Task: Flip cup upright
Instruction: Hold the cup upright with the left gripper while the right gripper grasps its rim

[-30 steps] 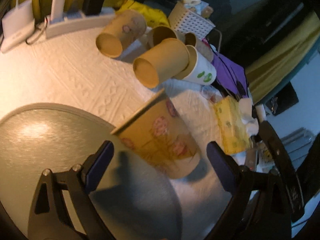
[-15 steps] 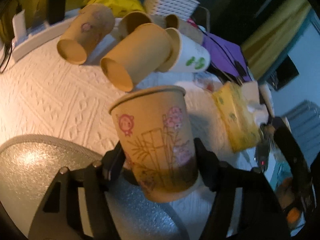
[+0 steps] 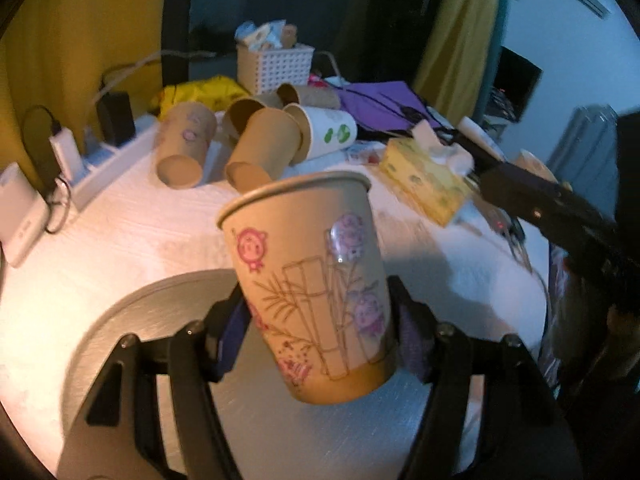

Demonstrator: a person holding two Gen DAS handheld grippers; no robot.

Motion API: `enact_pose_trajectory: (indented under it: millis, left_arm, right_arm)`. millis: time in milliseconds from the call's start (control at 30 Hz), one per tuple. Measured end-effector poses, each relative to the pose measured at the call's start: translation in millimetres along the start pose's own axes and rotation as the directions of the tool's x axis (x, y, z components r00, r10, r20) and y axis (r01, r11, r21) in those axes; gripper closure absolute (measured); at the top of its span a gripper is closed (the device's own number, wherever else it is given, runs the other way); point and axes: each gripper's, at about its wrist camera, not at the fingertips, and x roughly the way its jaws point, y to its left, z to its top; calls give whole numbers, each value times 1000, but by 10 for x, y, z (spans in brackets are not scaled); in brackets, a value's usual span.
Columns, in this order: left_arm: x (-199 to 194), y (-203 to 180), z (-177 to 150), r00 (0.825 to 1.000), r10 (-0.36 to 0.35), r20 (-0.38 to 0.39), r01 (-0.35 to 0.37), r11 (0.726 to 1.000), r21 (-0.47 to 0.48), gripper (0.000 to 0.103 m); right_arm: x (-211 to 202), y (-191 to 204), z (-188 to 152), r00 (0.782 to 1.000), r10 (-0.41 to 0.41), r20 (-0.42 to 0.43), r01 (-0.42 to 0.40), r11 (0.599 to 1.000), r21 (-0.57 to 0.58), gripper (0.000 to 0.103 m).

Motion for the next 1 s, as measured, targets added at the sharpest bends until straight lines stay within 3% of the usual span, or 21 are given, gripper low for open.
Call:
enact_pose_trajectory:
  millis: [233,433,633,800,1000]
  left_arm:
    - [-478,128,-460,995,28,100,-43,988,151,37]
    - [-736,236,-809,987,21,161,-56,975,216,37]
    - [-981,313,-1089,977,-16,214,-45,960,277,37]
    - [-1145,367,-1226,967,-57,248,-20,955,295,37]
    - [-1320,432,-1248,949,-139,283,50,952,301,37]
  right_arm:
    - [-82,637,-181,996,66,-57,-68,997,-38,28]
    - [-178,1078,-353,985,143,-99,-144,990,-5,28]
    - [-245,1465,-502,956,265,-127,-260,964,52,25]
    - [-235,1731,-525,918,365,-155,-354,931,93,23]
    - [-173,1927,-454,890,420,-177,-405,907,115,23]
